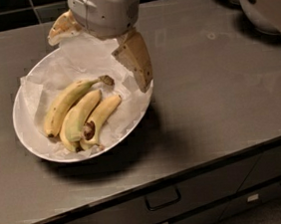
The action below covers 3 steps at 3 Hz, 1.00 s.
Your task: Pick banana from white bowl
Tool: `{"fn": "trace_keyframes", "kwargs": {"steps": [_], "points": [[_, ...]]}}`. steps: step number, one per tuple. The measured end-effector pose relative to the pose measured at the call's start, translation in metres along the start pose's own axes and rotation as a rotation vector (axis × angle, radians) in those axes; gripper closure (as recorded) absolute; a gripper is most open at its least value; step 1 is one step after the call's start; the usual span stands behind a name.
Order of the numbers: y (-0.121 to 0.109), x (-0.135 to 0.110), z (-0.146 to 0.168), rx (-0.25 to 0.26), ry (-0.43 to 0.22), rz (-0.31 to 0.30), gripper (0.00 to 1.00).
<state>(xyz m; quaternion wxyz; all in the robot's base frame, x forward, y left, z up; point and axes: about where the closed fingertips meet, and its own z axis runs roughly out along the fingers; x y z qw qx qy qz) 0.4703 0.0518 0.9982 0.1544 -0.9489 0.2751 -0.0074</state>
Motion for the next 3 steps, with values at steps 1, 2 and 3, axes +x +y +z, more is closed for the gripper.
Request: {"fn": "trace_keyframes", "kwargs": {"steps": [1,2,3], "points": [[-0.014,-0.009,0.025,-0.052,-0.050,-0.072,0.00],[-0.023,-0.012,0.047,-0.080,-0.085,-0.121,0.00],[-0.029,-0.017,0.073,-0.077,-0.127,-0.184,0.00]]}}
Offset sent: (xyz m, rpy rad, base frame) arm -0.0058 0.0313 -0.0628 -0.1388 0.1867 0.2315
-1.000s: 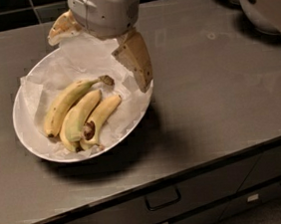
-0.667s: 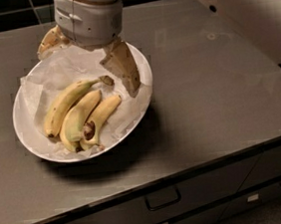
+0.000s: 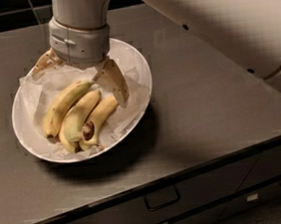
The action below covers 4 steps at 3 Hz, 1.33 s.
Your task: Pick banana from white bowl
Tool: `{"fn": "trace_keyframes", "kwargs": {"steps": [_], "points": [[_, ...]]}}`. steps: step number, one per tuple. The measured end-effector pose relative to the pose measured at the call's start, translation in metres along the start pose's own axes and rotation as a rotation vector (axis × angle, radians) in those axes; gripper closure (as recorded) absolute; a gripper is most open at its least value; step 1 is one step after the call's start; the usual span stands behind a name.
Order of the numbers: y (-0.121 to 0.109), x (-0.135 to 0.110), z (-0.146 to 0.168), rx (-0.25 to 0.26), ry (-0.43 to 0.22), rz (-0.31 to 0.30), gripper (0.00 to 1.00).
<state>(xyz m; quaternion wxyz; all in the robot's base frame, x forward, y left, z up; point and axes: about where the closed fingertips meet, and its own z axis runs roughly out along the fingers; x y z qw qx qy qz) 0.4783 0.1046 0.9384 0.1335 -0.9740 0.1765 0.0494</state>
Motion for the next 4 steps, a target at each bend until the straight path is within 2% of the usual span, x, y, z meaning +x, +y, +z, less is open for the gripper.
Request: {"fn": "trace_keyframes", "kwargs": {"steps": [1,3,4], "points": [[-0.005,0.001,0.001,0.021,0.003,-0.001,0.00],[-0.001,0.004,0.006,0.025,-0.008,0.016,0.36],[0.008,0.004,0.008,0.013,-0.013,0.042,0.42]]}}
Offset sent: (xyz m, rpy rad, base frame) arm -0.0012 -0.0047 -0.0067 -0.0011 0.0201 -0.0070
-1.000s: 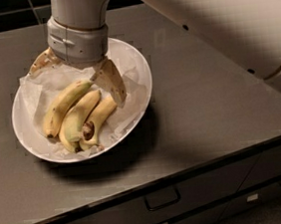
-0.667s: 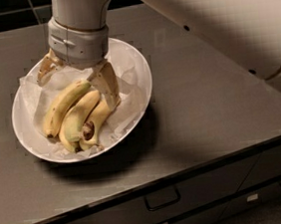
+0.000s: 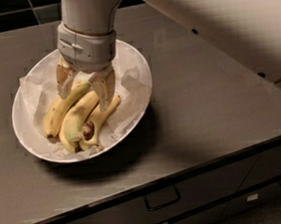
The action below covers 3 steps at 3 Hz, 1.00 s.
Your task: Pick banana from white bowl
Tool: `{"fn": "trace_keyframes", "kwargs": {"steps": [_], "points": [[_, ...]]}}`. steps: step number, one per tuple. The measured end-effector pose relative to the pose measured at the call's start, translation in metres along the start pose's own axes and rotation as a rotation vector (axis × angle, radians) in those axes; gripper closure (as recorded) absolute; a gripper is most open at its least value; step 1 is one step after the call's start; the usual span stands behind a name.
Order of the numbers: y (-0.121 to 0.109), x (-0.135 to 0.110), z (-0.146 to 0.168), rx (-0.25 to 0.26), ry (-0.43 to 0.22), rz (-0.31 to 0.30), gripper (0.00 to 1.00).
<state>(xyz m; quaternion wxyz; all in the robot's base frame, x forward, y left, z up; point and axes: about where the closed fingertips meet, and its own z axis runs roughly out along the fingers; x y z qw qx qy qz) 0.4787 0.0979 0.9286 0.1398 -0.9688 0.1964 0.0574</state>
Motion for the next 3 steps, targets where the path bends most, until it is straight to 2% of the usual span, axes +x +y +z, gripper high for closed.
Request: {"fn": "trace_keyframes", "kwargs": {"steps": [1,2,3], "points": [[0.005,0.000,0.008,-0.033,-0.019,0.019,0.42],[-0.003,0.000,0.022,-0.085,-0.050,0.008,0.42],[-0.016,-0.002,0.031,-0.108,-0.068,-0.014,0.41]]}}
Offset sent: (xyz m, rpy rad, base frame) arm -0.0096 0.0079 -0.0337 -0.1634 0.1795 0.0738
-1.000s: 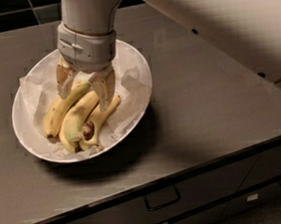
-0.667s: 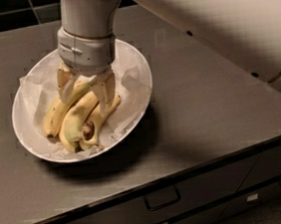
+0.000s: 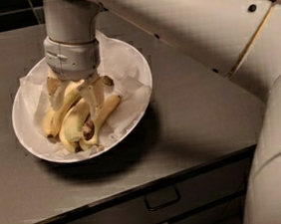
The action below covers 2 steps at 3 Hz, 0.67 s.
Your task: Pick banana from white bowl
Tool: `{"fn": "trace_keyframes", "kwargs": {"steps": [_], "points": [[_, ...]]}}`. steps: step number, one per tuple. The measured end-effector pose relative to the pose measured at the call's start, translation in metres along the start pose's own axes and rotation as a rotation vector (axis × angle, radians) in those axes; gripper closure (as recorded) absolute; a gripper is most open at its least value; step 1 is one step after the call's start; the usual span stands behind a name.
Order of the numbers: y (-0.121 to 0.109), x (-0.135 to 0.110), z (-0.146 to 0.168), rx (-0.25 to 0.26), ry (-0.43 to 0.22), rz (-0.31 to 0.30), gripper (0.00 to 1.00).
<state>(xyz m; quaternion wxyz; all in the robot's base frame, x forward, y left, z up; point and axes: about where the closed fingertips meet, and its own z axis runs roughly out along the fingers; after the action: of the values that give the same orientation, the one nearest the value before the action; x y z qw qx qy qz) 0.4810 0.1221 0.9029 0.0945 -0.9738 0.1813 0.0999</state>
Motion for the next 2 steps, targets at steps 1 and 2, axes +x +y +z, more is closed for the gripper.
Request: {"fn": "trace_keyframes", "kwargs": {"steps": [1,2], "points": [[-0.0079,-0.0038,0.0063,-0.017,-0.006,-0.009,0.43],[-0.0097,-0.0049,0.0095,-0.027,-0.008,-0.006,0.44]]}}
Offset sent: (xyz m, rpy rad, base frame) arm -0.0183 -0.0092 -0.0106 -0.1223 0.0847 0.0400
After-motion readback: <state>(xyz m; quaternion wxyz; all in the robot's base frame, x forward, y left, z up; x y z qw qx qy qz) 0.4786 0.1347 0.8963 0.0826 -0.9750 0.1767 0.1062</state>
